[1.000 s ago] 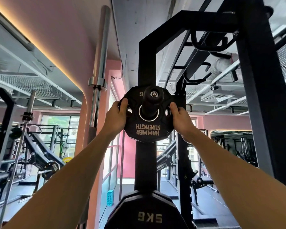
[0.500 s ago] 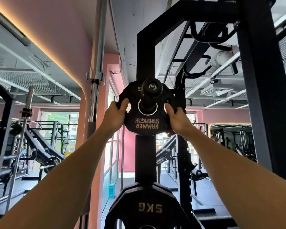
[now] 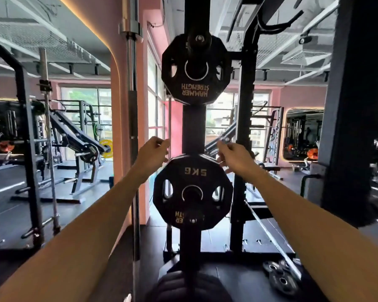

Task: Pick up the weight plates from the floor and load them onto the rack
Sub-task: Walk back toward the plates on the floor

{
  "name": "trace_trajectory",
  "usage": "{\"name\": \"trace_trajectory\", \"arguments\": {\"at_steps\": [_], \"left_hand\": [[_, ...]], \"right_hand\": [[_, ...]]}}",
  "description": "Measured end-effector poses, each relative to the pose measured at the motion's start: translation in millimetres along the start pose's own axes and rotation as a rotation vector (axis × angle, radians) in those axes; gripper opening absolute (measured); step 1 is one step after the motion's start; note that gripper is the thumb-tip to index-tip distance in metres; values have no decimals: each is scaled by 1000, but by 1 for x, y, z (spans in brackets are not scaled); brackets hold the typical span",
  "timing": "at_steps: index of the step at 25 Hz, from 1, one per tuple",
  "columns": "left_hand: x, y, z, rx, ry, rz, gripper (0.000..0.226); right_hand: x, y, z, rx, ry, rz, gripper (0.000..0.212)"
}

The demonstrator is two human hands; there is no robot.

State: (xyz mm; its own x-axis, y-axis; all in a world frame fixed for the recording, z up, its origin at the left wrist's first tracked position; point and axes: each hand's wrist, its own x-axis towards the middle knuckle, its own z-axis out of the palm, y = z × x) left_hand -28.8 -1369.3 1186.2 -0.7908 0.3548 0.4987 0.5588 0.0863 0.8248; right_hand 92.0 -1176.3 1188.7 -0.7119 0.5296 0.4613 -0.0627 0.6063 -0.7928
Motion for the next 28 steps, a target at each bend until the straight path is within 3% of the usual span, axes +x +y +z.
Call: {"name": "trace_trajectory", "arguments": {"at_steps": [7,15,22,25,28], "left_hand": [[-150,-100,14,39,-50,-277,21],[-331,-219,21,143,-177,-617,14],[-481,-297,9,255,-520,-933,19],[-542,-326,-6,340,-752,-1038,18],[-592,-344,-19,448,-1020,-1030,24]], "right_hand": [[-138,98,30,45,-151,247,32],[-329,223,86,-60,-271,628,36],[-492,259,128,-121,-404,999,31],[-567,259,143,-146,-461,1178,32],[-638,255,150,-169,-538,1296,32]]}}
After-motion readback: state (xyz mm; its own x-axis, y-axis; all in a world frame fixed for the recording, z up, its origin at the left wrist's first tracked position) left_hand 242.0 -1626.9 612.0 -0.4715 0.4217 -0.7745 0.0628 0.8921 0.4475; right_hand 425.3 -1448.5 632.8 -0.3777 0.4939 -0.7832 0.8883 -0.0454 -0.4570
